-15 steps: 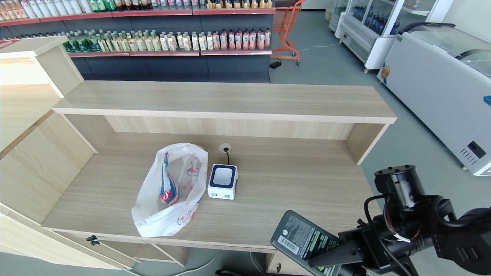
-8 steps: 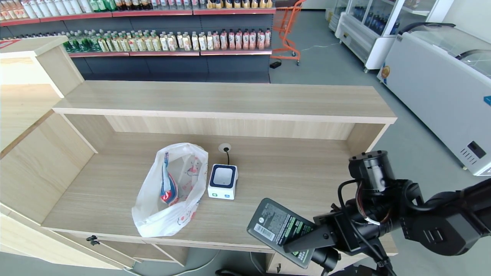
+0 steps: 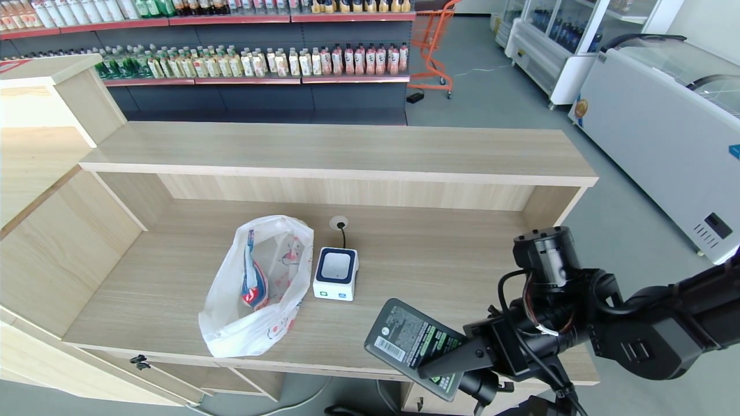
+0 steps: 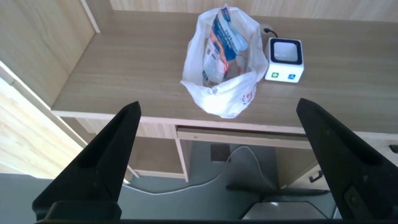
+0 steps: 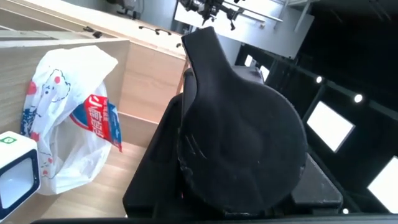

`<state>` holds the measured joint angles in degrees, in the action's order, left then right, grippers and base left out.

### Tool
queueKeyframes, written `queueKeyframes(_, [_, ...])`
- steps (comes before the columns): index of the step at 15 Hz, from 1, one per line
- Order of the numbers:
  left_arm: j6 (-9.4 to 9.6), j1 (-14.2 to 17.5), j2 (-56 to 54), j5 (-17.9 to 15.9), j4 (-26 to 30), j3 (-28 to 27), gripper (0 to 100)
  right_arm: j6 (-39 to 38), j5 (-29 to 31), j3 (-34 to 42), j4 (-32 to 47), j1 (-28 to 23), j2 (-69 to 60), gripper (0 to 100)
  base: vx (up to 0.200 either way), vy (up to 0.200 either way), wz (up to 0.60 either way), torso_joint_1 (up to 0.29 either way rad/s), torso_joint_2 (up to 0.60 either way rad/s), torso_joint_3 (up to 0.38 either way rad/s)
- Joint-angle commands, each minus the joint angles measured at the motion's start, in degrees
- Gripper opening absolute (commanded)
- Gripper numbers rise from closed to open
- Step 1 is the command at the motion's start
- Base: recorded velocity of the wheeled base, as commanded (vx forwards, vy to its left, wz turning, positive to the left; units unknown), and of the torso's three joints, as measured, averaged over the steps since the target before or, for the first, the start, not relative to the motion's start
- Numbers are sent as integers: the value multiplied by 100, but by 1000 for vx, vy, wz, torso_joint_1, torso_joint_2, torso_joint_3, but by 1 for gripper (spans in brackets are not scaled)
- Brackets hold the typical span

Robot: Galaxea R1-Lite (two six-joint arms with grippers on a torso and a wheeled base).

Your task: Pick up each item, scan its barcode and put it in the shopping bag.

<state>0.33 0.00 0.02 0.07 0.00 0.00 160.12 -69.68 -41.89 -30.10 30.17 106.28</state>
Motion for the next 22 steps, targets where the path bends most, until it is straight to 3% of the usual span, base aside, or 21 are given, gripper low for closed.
queueKeyframes(1, [2,0,6,1,0,0,100,1,-2,5,-5,6,33,0,0,0,0,0,0,0])
queueKeyframes(3, [2,0,6,1,0,0,100,-113,7,31,39,6,-55,0,0,0,0,0,0,0])
queueKeyframes(6, [2,0,6,1,0,0,100,-2178,78,163,22,-187,-1083,0,0,0,0,0,0,0])
queueKeyframes(7, [2,0,-2,1,0,0,100,-3549,376,269,13,-820,-1874,0,0,0,0,0,0,0])
queueKeyframes(9, [2,0,6,1,0,0,100,-4349,526,365,-5,-1330,-2375,0,0,0,0,0,0,0])
queueKeyframes(10, [2,0,6,1,0,0,100,-4991,412,858,329,-2156,-2489,0,0,0,0,0,0,0])
queueKeyframes(11, [2,0,6,1,0,0,100,-5782,403,1192,619,-2666,-2577,0,0,0,0,0,0,0])
queueKeyframes(13, [2,0,6,1,0,0,100,-7654,403,1130,1015,-3105,-2718,0,0,0,0,0,0,0])
queueKeyframes(15, [2,0,6,1,0,0,100,-10844,438,752,971,-3193,-2867,0,0,0,0,0,0,0])
queueKeyframes(17, [2,0,-2,1,0,0,100,-12875,939,506,909,-3501,-2814,0,0,0,0,0,0,0])
queueKeyframes(19, [2,0,6,1,0,0,100,-15889,1703,374,839,-3501,-2700,0,0,0,0,0,0,0])
queueKeyframes(22, [2,0,6,1,0,0,100,-17849,2459,401,259,-3448,-2181,0,0,0,0,0,0,0])
